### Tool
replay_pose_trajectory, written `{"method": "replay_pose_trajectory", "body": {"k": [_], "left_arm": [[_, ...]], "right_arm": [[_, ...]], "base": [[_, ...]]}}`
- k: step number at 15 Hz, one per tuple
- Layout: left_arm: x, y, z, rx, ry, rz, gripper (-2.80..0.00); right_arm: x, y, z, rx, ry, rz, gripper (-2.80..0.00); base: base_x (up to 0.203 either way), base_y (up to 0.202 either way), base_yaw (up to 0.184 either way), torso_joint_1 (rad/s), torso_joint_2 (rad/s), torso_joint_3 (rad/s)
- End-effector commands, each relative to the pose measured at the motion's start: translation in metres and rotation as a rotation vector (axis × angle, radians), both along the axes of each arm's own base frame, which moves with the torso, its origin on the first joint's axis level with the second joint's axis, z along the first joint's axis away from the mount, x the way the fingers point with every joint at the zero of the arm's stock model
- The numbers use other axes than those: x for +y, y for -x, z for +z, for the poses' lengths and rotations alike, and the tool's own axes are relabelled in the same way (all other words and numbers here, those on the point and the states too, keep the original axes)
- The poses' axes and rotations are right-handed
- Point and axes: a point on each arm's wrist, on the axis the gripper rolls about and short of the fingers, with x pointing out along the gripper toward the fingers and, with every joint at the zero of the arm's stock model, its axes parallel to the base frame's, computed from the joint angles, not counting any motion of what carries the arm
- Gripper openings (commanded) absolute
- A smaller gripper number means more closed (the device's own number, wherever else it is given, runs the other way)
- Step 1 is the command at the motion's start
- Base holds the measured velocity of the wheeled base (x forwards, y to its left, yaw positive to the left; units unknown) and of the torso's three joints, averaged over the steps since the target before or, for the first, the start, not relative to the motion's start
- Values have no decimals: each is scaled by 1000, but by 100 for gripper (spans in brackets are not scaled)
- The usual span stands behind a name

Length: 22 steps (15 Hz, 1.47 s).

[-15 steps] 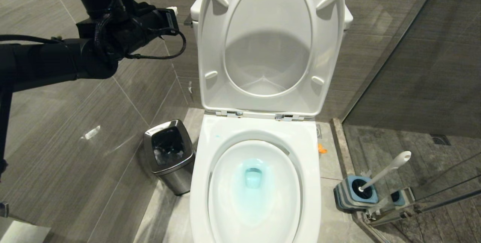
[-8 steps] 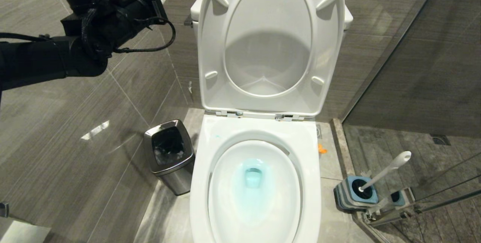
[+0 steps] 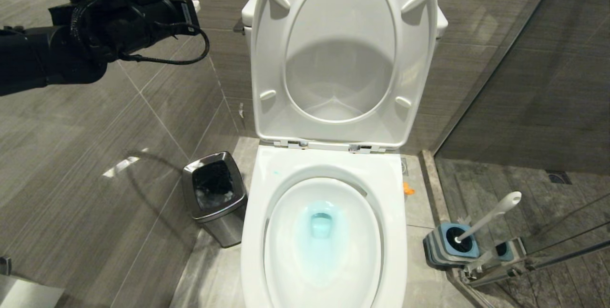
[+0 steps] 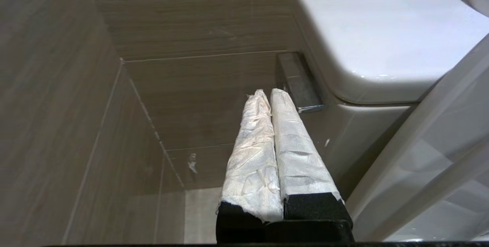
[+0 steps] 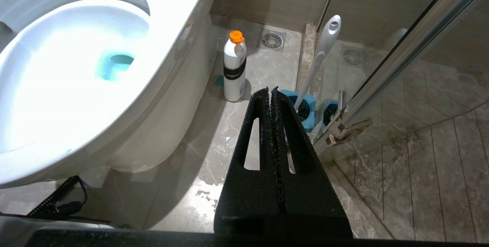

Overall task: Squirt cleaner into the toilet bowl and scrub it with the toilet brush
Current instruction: Flush the toilet

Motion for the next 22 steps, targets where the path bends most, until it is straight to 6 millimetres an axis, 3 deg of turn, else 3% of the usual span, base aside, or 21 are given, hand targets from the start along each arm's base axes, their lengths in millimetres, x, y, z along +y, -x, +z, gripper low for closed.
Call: {"method": "replay_pose_trajectory", "body": {"k": [1,22], "left_arm": [[2,5,5,-14,-24,8,-280],[-6,11,7,-18,-49,-6,-280]], "right_arm": [[0,0,0,2,1,0,-280],[0,0,0,1,1,0,-280]], "base": [[0,0,0,0,0,0],[0,0,0,0,1,-46]]}}
